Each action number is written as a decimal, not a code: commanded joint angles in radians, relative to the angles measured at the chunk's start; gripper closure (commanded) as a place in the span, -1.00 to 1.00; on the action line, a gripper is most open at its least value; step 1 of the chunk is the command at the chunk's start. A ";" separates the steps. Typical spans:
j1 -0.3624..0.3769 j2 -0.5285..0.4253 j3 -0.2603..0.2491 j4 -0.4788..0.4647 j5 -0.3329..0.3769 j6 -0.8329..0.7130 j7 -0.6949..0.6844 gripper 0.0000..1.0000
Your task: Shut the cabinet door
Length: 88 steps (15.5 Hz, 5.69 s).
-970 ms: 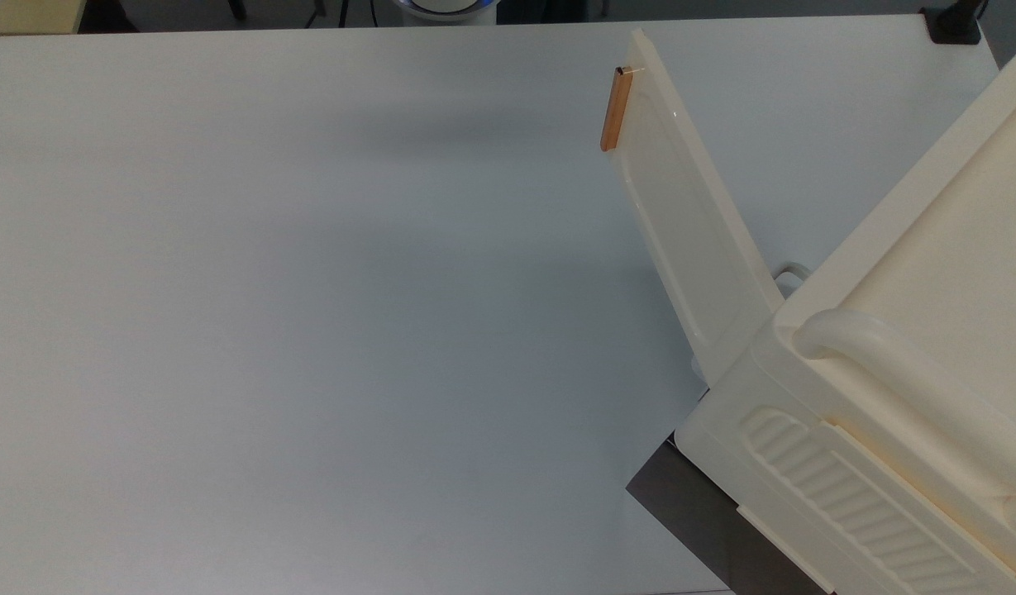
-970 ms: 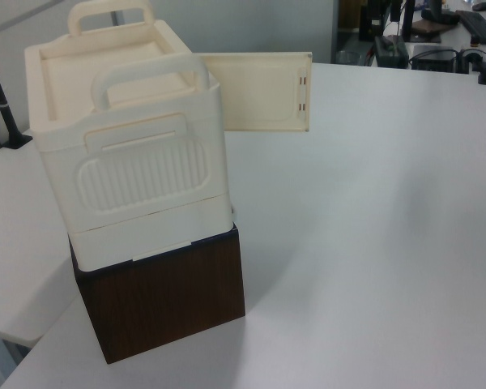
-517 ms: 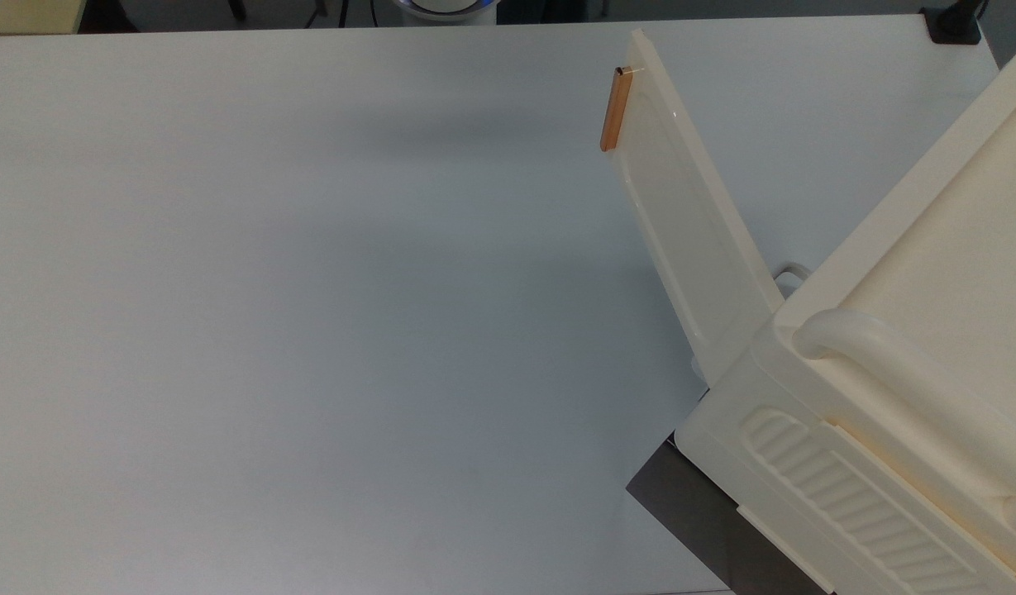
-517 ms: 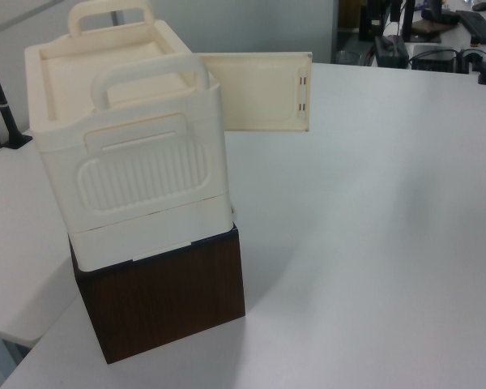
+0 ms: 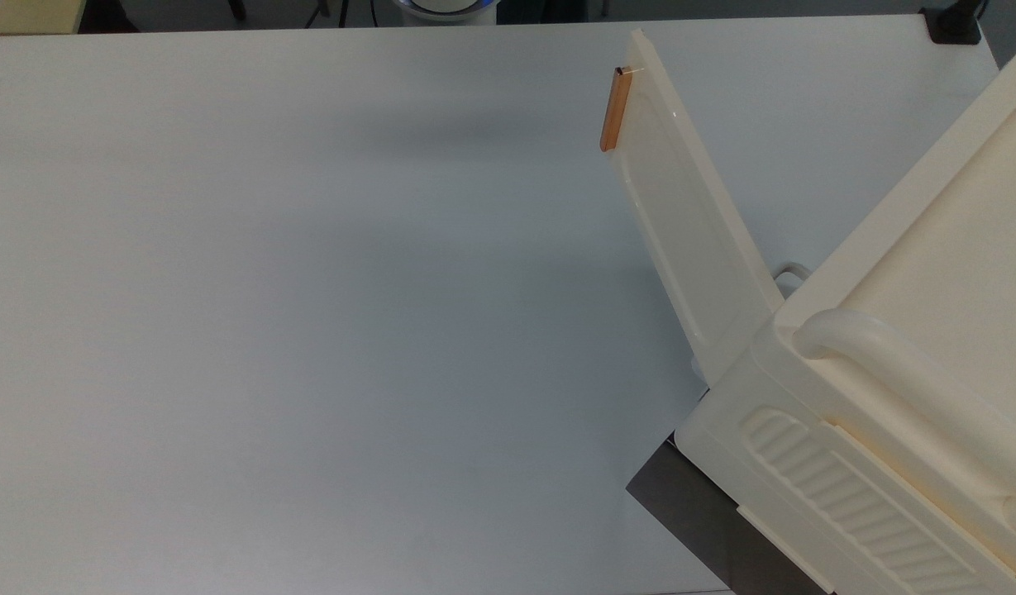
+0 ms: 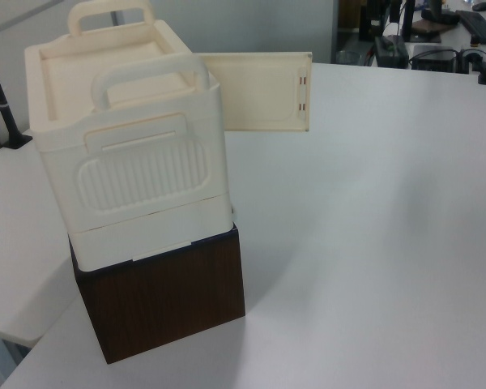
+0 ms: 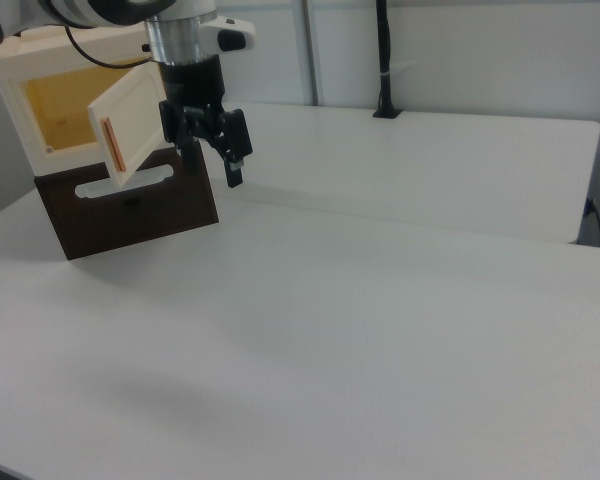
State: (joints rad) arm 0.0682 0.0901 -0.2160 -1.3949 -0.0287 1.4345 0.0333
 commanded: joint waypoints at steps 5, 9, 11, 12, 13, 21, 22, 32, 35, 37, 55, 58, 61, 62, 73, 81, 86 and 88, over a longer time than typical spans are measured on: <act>0.001 -0.010 0.006 -0.019 0.042 0.020 -0.015 0.76; 0.002 -0.004 0.006 -0.024 0.090 0.023 -0.013 1.00; 0.002 0.002 0.006 -0.024 0.124 0.027 -0.015 1.00; 0.002 0.010 0.006 -0.024 0.144 0.035 -0.015 1.00; 0.002 0.019 0.006 -0.024 0.163 0.046 -0.013 1.00; 0.062 0.079 0.017 -0.024 0.352 0.153 0.075 1.00; 0.077 0.085 0.017 -0.024 0.365 0.179 0.121 1.00; 0.258 0.135 0.017 -0.021 0.375 0.351 0.401 1.00; 0.292 0.157 0.017 -0.018 0.375 0.395 0.470 1.00; 0.309 0.169 0.017 -0.018 0.374 0.418 0.511 1.00; 0.509 0.237 0.013 -0.001 0.352 0.613 0.684 1.00; 0.515 0.252 0.013 -0.001 0.339 0.678 0.701 1.00; 0.518 0.273 0.013 -0.001 0.336 0.782 0.703 1.00; 0.519 0.278 0.013 0.000 0.336 0.803 0.703 1.00; 0.551 0.330 0.015 0.037 0.337 0.957 0.789 1.00; 0.564 0.346 0.017 0.040 0.345 1.044 0.827 0.94; 0.571 0.347 0.017 0.040 0.351 1.080 0.845 0.94; 0.571 0.350 0.017 0.042 0.348 1.089 0.858 0.94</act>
State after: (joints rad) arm 0.6259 0.4272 -0.1874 -1.3677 0.3264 2.4793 0.8497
